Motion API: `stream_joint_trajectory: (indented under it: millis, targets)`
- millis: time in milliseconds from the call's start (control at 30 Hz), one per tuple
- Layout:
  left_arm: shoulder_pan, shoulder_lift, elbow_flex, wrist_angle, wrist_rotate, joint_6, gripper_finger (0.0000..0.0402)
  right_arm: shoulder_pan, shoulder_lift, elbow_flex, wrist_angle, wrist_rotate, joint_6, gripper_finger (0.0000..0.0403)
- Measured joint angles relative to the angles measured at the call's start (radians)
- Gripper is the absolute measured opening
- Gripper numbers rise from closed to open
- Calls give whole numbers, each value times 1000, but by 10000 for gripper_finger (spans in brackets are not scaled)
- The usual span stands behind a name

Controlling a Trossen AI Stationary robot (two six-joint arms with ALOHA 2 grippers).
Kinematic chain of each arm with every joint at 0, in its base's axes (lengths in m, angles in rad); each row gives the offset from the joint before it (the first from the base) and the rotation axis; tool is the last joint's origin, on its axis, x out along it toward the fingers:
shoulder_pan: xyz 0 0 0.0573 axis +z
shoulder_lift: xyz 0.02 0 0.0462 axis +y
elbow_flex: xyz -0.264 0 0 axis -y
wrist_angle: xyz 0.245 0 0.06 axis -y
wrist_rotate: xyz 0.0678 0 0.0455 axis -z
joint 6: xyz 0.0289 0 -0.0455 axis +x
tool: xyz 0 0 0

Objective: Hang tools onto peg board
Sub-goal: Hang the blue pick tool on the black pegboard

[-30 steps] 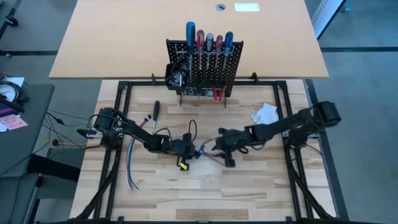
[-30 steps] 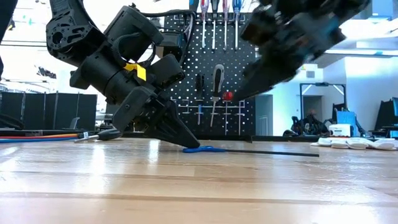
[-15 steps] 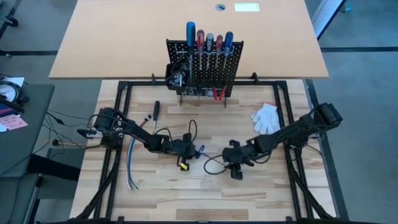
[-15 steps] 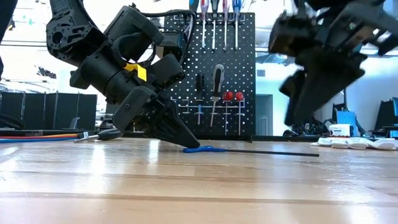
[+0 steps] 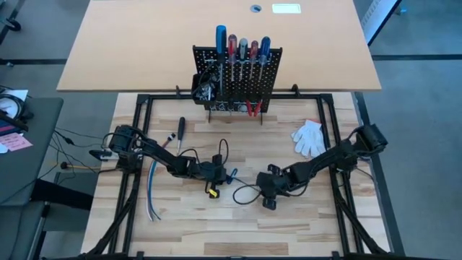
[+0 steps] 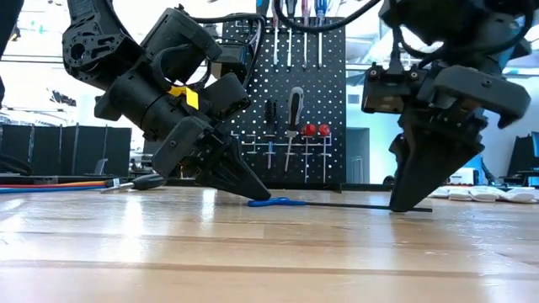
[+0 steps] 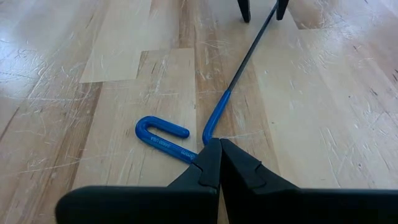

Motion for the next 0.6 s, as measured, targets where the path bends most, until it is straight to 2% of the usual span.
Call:
stream_joint_trajectory:
  millis: [200, 367, 600]
  targets:
    - [0, 0, 0, 2, 0, -1, 0, 93, 10, -1, 1, 162, 4, 105]
    - [0, 0, 0, 3, 0, -8, 0, 166, 72, 0, 17, 291, 46, 91]
    - [0, 0, 0, 3, 0, -17, 0, 187, 121, 4, 15, 330, 191, 80]
